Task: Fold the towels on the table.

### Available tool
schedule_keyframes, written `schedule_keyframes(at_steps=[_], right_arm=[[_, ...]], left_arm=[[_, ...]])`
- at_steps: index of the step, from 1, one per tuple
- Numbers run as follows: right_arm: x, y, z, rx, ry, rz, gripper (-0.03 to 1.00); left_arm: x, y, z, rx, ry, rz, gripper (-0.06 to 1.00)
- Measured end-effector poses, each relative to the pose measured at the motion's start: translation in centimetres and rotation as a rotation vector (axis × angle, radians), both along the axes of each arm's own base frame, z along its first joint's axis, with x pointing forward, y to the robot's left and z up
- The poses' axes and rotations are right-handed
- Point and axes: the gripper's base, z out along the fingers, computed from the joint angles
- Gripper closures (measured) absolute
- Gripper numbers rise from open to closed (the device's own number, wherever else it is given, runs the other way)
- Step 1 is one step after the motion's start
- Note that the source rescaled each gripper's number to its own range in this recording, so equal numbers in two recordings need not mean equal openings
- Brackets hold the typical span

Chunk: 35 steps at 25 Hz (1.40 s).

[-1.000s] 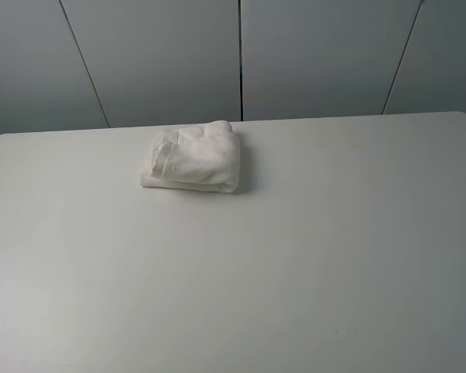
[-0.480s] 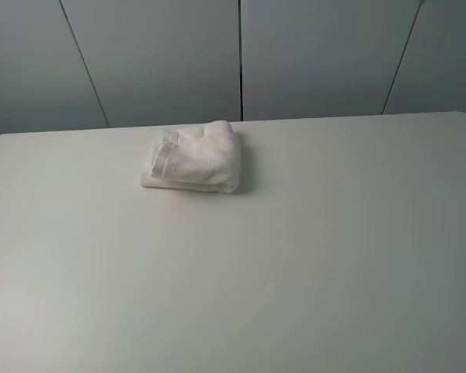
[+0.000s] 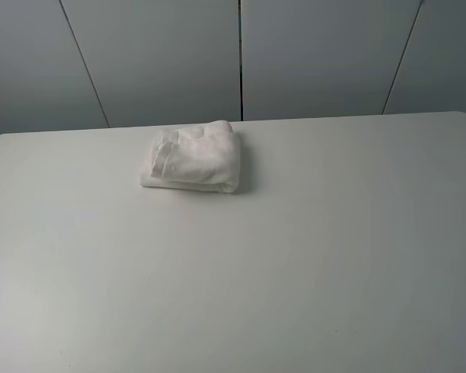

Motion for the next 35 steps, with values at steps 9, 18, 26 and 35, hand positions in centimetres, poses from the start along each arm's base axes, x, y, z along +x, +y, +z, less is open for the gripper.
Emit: schedule_keyframes(at_steps=[9, 18, 26, 35], right_arm=[[0.0, 0.0, 0.0, -0.001, -0.001, 0.001, -0.03], [-0.6, -0.4, 0.0, 0.034, -0.044, -0.139, -0.03], [-1.0, -0.4, 0.0, 0.032, -0.086, -0.519, -0.03], [-0.9, -0.3, 0.0, 0.047, -0.081, -0.664, -0.03]], left_arm=[[0.9, 0.0, -0.5, 0.025, -0.051, -0.005, -0.05], [0.9, 0.1, -0.5, 0.077, -0.056, 0.045, -0.05], [1.0, 0.1, -0.5, 0.076, -0.051, 0.169, -0.05], [1.0, 0.2, -0.5, 0.077, -0.047, 0.249, -0.05]])
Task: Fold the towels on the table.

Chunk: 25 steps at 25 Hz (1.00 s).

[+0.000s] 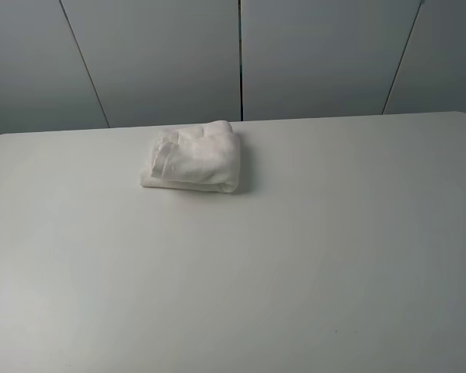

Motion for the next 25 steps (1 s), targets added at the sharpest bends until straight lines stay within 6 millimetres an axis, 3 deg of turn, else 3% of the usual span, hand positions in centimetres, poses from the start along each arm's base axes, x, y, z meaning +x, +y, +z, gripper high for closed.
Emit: schedule_keyframes(at_steps=[25], right_arm=[[0.0, 0.0, 0.0, 0.015, 0.0, -0.008, -0.03]], left_arm=[[0.0, 0.01, 0.0, 0.001, 0.0, 0.001, -0.05]])
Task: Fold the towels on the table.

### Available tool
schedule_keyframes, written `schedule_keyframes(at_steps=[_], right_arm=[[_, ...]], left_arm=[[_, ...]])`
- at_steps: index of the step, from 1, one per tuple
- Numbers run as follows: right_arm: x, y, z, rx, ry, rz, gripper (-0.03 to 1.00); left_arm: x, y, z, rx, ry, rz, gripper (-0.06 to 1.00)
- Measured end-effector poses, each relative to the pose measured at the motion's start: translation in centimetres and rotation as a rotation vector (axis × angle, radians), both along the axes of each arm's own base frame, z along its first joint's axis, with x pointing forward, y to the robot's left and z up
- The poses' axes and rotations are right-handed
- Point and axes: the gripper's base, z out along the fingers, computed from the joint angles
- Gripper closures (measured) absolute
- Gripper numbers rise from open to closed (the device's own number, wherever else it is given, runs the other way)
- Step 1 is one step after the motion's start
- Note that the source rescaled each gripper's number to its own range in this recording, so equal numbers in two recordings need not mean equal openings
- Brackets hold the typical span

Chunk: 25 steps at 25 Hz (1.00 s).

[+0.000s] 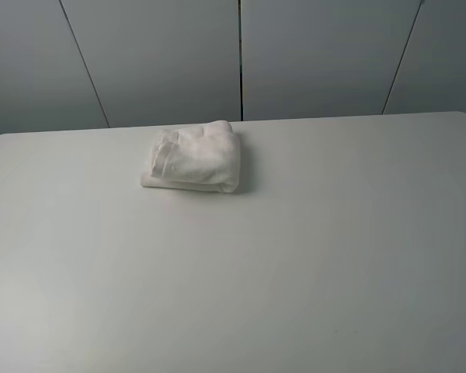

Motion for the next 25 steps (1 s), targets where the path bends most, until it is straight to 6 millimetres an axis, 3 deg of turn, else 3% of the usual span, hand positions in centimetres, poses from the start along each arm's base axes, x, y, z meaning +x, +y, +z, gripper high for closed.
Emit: schedule_keyframes(at_steps=[25], right_arm=[[0.0, 0.0, 0.0, 0.0, 0.0, 0.0, -0.03]], left_arm=[[0.0, 0.0, 0.0, 0.0, 0.0, 0.0, -0.05]])
